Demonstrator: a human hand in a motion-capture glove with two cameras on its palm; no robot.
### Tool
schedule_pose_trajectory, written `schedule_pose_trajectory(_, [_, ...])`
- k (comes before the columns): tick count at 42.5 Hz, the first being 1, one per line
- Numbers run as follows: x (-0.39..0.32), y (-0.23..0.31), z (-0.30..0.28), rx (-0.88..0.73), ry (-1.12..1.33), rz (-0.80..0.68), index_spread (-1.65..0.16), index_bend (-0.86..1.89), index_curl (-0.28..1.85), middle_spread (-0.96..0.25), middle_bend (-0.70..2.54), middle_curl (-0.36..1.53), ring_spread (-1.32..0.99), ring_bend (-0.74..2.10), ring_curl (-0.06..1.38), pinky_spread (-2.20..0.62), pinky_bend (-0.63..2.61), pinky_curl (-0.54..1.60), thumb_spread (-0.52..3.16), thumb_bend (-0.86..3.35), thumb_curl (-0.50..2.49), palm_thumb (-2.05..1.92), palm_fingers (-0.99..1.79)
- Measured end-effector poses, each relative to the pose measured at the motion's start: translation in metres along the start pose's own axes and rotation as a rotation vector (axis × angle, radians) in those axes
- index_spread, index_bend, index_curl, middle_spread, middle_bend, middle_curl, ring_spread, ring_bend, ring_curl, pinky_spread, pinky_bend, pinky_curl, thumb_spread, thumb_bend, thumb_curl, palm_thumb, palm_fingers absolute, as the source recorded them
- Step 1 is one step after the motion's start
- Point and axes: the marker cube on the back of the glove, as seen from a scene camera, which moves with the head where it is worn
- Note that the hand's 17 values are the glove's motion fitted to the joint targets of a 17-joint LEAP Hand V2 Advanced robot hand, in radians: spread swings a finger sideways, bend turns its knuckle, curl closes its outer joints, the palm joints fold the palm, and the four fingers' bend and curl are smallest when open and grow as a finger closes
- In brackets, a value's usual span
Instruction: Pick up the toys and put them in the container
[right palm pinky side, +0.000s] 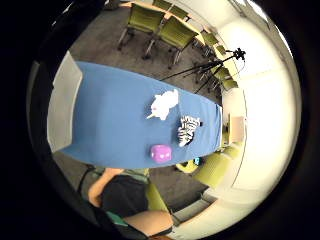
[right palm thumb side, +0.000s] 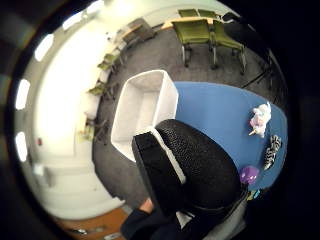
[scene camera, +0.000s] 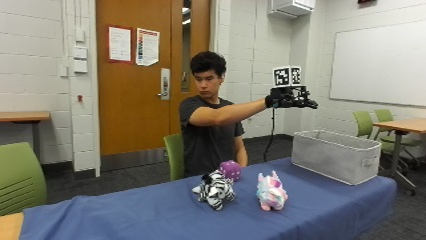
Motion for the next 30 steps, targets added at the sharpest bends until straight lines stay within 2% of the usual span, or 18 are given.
schedule_pose_trajectory(5, [0.002, 0.001, 0.0, 0.001, 0.0, 0.002, -0.15, 0.22, 0.1, -0.07, 0.28, 0.08, -0.17, 0.19, 0.05, -0.04, 0.36, 0.12, 0.7, -0.07, 0.0, -0.1, 0.25])
schedule_pose_trajectory(12, [0.01, 0.001, -0.001, 0.013, 0.006, -0.003, -0.2, 0.21, 0.16, -0.09, 0.29, 0.13, -0.23, 0.19, 0.07, -0.05, 0.37, 0.16, 0.99, -0.07, 0.01, -0.1, 0.23])
schedule_pose_trajectory(20, [0.018, 0.011, -0.003, 0.013, 0.022, -0.016, -0.22, 0.2, 0.21, -0.1, 0.29, 0.17, -0.27, 0.2, 0.1, -0.06, 0.36, 0.2, 1.14, -0.07, 0.03, -0.11, 0.21])
schedule_pose_trajectory(30, [0.075, 0.047, -0.009, -0.007, -0.003, -0.019, -0.24, 0.2, 0.27, -0.11, 0.28, 0.22, -0.29, 0.2, 0.12, -0.06, 0.36, 0.23, 1.18, -0.08, 0.04, -0.13, 0.2])
